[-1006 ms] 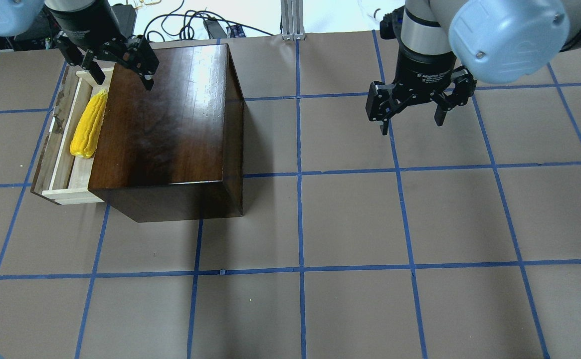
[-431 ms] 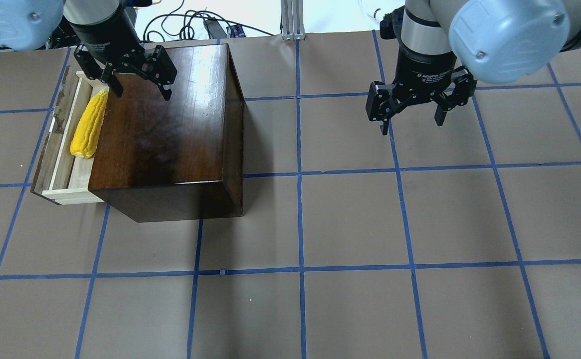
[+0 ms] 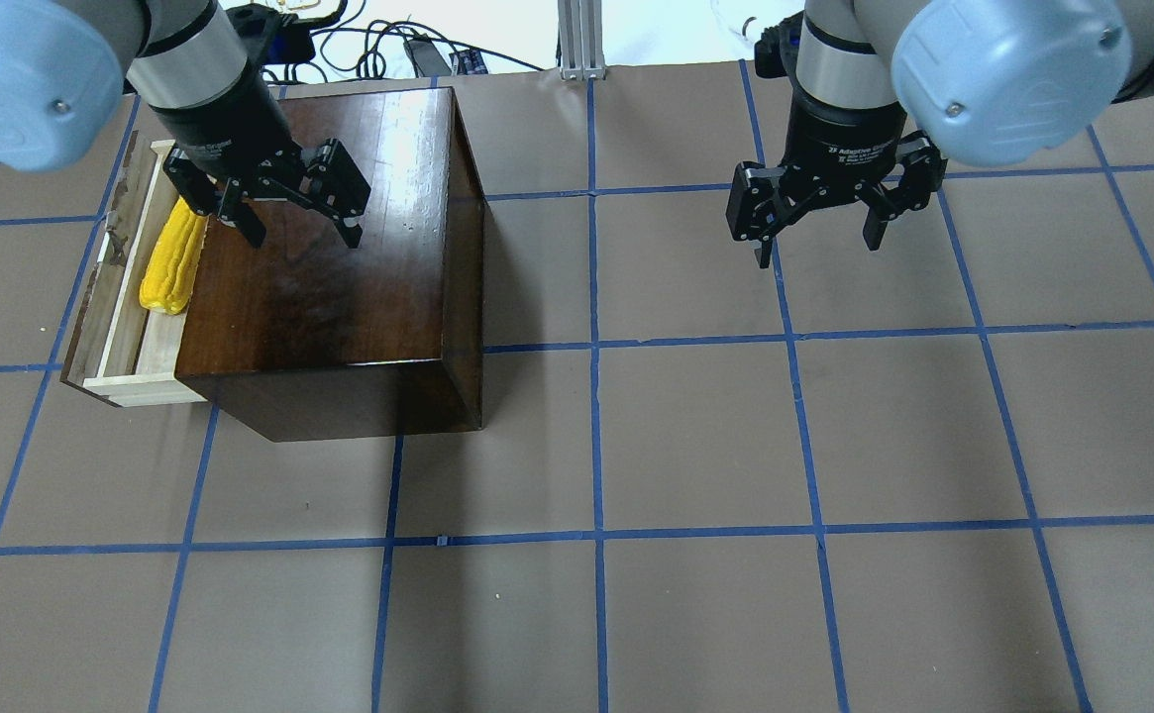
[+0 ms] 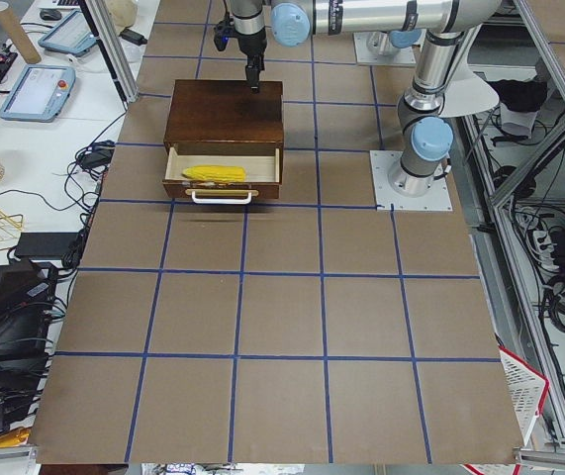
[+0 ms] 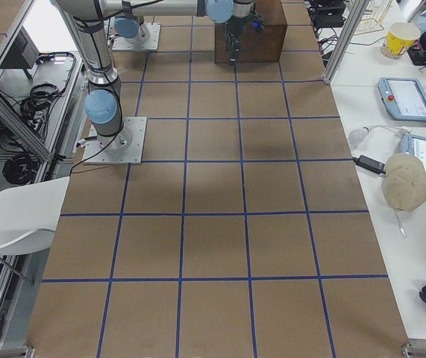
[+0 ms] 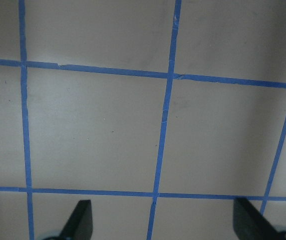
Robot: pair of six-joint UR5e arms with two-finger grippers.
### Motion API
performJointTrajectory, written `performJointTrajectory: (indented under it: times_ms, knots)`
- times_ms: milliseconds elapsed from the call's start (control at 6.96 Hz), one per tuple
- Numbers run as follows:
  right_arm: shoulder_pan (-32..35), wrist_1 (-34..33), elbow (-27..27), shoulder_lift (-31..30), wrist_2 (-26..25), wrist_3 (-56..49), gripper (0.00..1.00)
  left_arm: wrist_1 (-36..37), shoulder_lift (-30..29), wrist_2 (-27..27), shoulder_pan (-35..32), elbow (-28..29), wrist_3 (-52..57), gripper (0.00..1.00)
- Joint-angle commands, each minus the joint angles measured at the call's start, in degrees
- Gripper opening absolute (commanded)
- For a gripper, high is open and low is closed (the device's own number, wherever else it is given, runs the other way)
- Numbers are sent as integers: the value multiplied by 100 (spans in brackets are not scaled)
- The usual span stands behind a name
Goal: Open drawer and put corn inside
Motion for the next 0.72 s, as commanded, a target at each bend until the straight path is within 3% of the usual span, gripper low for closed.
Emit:
performJointTrajectory:
  times_ms: [0, 575]
  knots:
    - [0, 0, 0, 0, 0, -1, 100, 37, 98, 84, -1, -69, -28, 100]
    - [0, 0, 0, 0, 0, 8, 100, 46, 81, 101, 16, 2, -99, 100]
